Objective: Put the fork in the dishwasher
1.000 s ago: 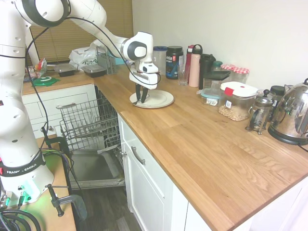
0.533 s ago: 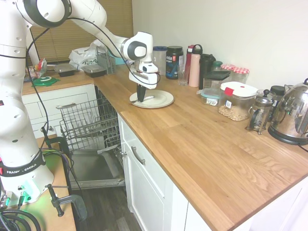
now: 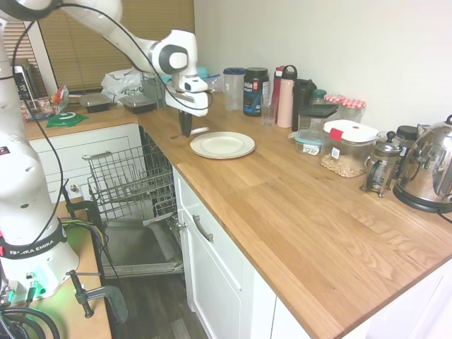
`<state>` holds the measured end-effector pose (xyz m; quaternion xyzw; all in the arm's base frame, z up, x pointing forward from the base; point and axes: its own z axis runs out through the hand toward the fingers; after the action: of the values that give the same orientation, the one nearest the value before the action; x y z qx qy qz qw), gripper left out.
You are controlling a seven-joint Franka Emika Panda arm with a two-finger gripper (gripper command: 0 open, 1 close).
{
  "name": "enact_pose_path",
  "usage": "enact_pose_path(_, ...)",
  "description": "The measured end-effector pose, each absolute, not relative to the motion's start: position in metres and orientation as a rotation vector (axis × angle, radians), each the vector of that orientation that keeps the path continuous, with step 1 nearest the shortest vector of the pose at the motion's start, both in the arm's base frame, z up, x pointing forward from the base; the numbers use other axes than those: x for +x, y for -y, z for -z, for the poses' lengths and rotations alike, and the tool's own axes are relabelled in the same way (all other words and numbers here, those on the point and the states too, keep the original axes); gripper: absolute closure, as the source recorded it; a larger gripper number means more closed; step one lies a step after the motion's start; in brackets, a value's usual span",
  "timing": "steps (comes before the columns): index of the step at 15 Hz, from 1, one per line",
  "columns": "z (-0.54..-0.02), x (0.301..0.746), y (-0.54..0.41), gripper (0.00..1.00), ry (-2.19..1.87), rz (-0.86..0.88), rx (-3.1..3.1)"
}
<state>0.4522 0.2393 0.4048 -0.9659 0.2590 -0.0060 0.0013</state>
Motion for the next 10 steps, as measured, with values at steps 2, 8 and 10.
enact_pose_path(2, -0.397, 0.401, -0.278, 1.0, -0.772, 0.035, -3.064)
enact_pose_path(8, -0.33, 0.292, -0.408, 1.0, -0.717, 0.073, -3.127)
enact_pose_path(10, -0.306, 0.298, -0.439, 1.0, -0.732, 0.054, -3.125)
